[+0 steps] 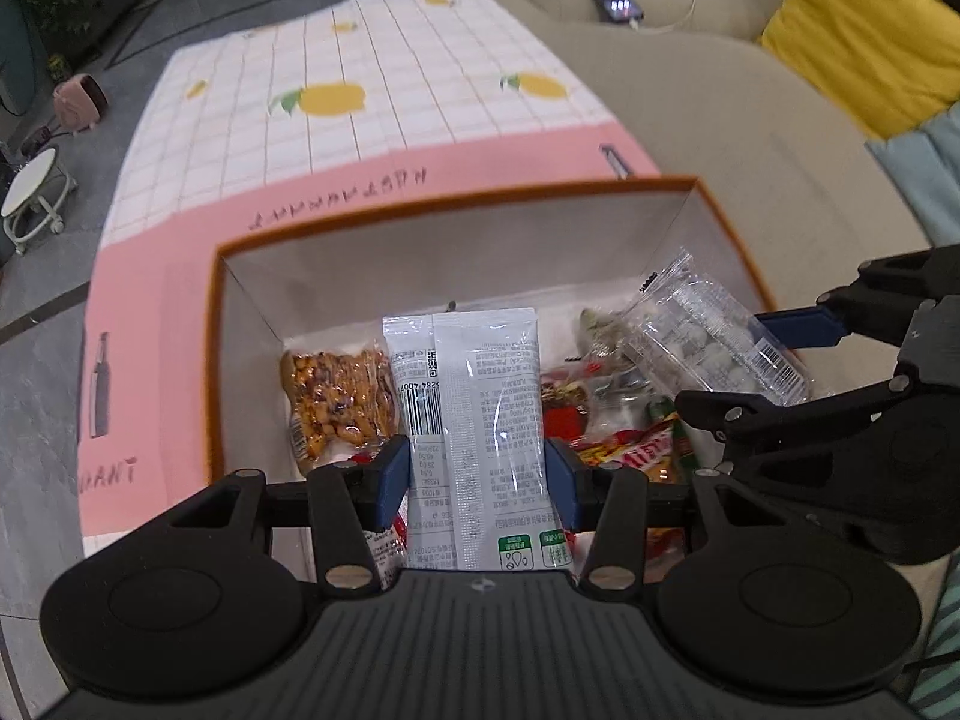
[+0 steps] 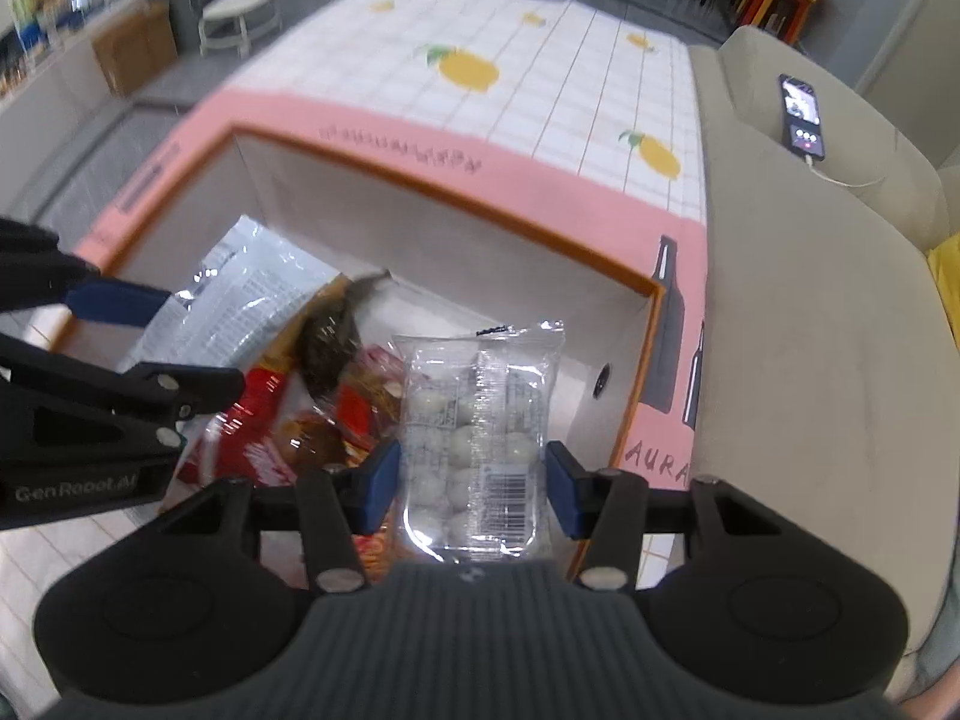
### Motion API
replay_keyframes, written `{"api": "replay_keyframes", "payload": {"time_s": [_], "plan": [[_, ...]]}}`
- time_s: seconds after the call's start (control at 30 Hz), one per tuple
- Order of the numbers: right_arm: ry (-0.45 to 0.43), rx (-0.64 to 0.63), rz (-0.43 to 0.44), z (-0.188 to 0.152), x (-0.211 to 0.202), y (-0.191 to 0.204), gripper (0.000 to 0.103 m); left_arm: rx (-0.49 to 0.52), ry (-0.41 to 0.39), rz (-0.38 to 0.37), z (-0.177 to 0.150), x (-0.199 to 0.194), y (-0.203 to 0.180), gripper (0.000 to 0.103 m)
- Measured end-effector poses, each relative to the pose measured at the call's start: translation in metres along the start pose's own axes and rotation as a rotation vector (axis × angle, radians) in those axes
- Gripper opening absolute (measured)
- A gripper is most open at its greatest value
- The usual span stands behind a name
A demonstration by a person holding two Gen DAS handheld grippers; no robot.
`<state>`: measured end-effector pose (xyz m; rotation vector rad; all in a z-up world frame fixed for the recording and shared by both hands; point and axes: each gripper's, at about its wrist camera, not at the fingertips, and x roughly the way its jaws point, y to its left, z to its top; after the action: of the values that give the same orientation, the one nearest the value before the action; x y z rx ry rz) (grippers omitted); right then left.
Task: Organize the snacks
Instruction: 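Carry both packets into the orange box and open both tools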
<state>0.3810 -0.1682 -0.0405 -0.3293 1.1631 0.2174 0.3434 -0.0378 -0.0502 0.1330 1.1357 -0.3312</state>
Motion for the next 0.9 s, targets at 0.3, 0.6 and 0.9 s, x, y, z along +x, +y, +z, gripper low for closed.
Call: {"api": "replay_keyframes", "payload": {"time_s": [0.3,0.6,0.9], "plan": [[0.093,-0.065,-0.035,0.006,0.048,0.007,0.050,-0.016,0.094,-0.014,-0.003,0.050,0.010,0.054],[0.126,-0.086,-0.047,0.011,0.058,0.012,0.053,-0.014,0.136,-0.013,-0.001,0.066,0.010,0.055],[0.118,-0.103,-0.075,0.012,0.053,0.017,0.061,-0.026,0.126,0.034,-0.007,0.061,0.007,0.063]]}}
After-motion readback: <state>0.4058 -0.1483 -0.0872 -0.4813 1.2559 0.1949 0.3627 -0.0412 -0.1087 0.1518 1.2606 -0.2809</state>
